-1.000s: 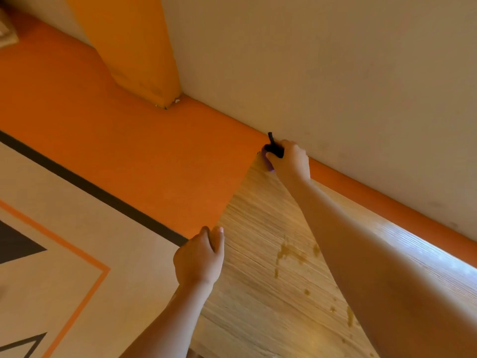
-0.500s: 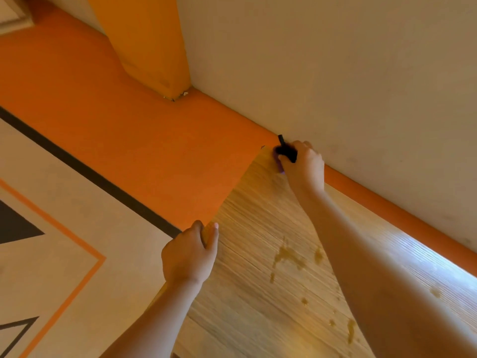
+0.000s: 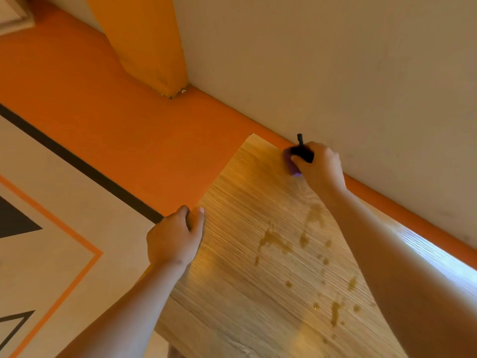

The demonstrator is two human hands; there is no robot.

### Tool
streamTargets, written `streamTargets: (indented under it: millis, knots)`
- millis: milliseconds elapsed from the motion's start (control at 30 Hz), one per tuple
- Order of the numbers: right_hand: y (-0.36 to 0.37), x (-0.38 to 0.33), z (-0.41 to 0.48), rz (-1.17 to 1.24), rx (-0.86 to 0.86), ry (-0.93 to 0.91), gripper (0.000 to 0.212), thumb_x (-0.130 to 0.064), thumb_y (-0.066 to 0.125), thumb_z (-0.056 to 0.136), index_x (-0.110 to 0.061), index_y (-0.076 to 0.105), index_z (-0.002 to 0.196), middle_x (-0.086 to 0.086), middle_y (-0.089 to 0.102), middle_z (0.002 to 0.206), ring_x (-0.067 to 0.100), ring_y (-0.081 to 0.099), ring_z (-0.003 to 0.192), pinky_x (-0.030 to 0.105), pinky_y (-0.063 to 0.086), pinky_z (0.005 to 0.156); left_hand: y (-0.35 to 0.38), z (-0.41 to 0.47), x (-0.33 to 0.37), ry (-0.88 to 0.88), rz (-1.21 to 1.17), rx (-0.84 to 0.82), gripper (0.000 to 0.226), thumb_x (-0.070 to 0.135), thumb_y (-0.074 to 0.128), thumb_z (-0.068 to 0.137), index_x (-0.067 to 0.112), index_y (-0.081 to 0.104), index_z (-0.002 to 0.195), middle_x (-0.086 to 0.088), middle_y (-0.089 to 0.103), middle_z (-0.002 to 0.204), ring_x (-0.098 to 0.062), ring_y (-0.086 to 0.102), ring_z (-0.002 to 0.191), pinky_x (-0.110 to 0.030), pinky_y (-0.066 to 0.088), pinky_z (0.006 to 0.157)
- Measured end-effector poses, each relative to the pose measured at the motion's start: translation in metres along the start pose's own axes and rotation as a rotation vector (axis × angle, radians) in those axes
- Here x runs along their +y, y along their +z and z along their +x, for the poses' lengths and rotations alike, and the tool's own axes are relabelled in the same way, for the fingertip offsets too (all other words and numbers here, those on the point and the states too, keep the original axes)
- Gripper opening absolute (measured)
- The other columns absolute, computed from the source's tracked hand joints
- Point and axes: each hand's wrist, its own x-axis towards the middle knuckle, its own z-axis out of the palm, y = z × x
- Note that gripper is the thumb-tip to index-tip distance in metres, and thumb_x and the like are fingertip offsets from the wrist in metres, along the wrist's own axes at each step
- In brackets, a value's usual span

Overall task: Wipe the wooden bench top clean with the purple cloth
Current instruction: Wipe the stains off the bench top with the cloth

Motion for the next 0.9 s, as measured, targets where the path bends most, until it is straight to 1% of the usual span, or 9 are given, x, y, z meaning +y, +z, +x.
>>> streamTargets:
  millis: [133, 233, 300, 400, 467, 533, 767, 833, 900]
  knots:
    - [0.005, -0.004, -0.006, -0.035, 0.014, -0.101, 0.048, -0.025, 0.056, 0.093, -0.027, 0.04, 0.138, 0.009, 0.059, 0.119, 0.027, 0.058, 0.102, 0.038, 0.052, 0.078, -0.001, -0.002, 0.0, -0.001, -0.002, 0.001, 0.045, 0.05, 0.037, 0.096, 0.022, 0.047, 0.063, 0.002, 0.049, 0.047, -0.017, 0.048, 0.041, -0.031, 0.043, 0.043]
    - [0.008, 0.002, -0.016, -0.02, -0.004, -0.17, 0.057, -0.038, 0.052, 0.094, -0.042, 0.024, 0.144, 0.005, 0.048, 0.123, 0.02, 0.05, 0.107, 0.036, 0.05, 0.08, 0.0, 0.0, -0.002, 0.012, -0.001, 0.014, 0.044, 0.049, 0.037, 0.096, 0.022, 0.047, 0.063, 0.004, 0.049, 0.048, -0.016, 0.048, 0.042, -0.028, 0.041, 0.043]
    - [0.006, 0.003, -0.019, -0.03, 0.013, -0.219, 0.057, -0.036, 0.05, 0.096, -0.045, 0.022, 0.145, 0.003, 0.044, 0.125, 0.018, 0.047, 0.109, 0.034, 0.051, 0.079, 0.001, 0.0, -0.002, 0.021, 0.001, 0.009, 0.043, 0.049, 0.037, 0.096, 0.023, 0.047, 0.063, 0.004, 0.049, 0.048, -0.015, 0.048, 0.042, -0.027, 0.04, 0.042]
    - [0.007, 0.005, -0.021, -0.146, 0.075, -0.346, 0.049, -0.019, 0.047, 0.097, -0.038, 0.038, 0.142, 0.006, 0.043, 0.129, 0.026, 0.05, 0.111, 0.039, 0.055, 0.069, 0.001, 0.0, -0.002, 0.026, -0.011, 0.007, 0.043, 0.049, 0.037, 0.096, 0.024, 0.047, 0.063, 0.004, 0.049, 0.048, -0.015, 0.048, 0.041, -0.029, 0.042, 0.042]
    - [0.009, 0.008, -0.019, -0.179, 0.111, -0.414, 0.039, -0.014, 0.048, 0.095, -0.031, 0.057, 0.129, 0.007, 0.046, 0.13, 0.029, 0.053, 0.11, 0.04, 0.055, 0.066, 0.002, 0.0, -0.003, 0.032, -0.011, 0.016, 0.043, 0.05, 0.037, 0.096, 0.024, 0.045, 0.062, 0.004, 0.048, 0.047, -0.014, 0.047, 0.041, -0.027, 0.039, 0.04]
    - [0.01, 0.012, -0.018, -0.157, 0.113, -0.434, 0.031, -0.014, 0.05, 0.093, -0.028, 0.067, 0.114, 0.004, 0.049, 0.13, 0.028, 0.053, 0.113, 0.042, 0.056, 0.069, 0.003, 0.001, -0.004, 0.04, -0.016, 0.024, 0.044, 0.05, 0.037, 0.096, 0.025, 0.044, 0.061, 0.005, 0.047, 0.047, -0.013, 0.046, 0.04, -0.024, 0.034, 0.04]
    - [0.011, 0.007, -0.019, -0.032, 0.1, -0.34, 0.021, -0.044, 0.057, 0.087, -0.032, 0.072, 0.094, -0.01, 0.052, 0.124, 0.015, 0.051, 0.114, 0.038, 0.054, 0.076, 0.004, 0.001, -0.006, 0.051, -0.028, 0.02, 0.045, 0.053, 0.034, 0.096, 0.025, 0.047, 0.062, 0.007, 0.049, 0.048, -0.012, 0.048, 0.042, -0.028, 0.042, 0.041]
    - [0.013, 0.004, -0.016, -0.014, 0.138, -0.296, 0.018, -0.037, 0.058, 0.089, -0.03, 0.072, 0.099, -0.011, 0.054, 0.121, 0.015, 0.053, 0.11, 0.04, 0.054, 0.075, 0.004, 0.001, -0.006, 0.054, -0.029, 0.024, 0.045, 0.052, 0.034, 0.096, 0.025, 0.047, 0.062, 0.007, 0.048, 0.047, -0.011, 0.047, 0.041, -0.028, 0.042, 0.04]
    - [0.013, 0.003, -0.013, -0.024, 0.145, -0.29, 0.028, -0.023, 0.061, 0.09, -0.028, 0.065, 0.117, -0.005, 0.055, 0.121, 0.018, 0.054, 0.108, 0.041, 0.053, 0.079, 0.003, 0.001, -0.006, 0.061, -0.037, 0.023, 0.046, 0.051, 0.034, 0.097, 0.025, 0.047, 0.061, 0.007, 0.048, 0.047, -0.011, 0.047, 0.041, -0.027, 0.041, 0.04]
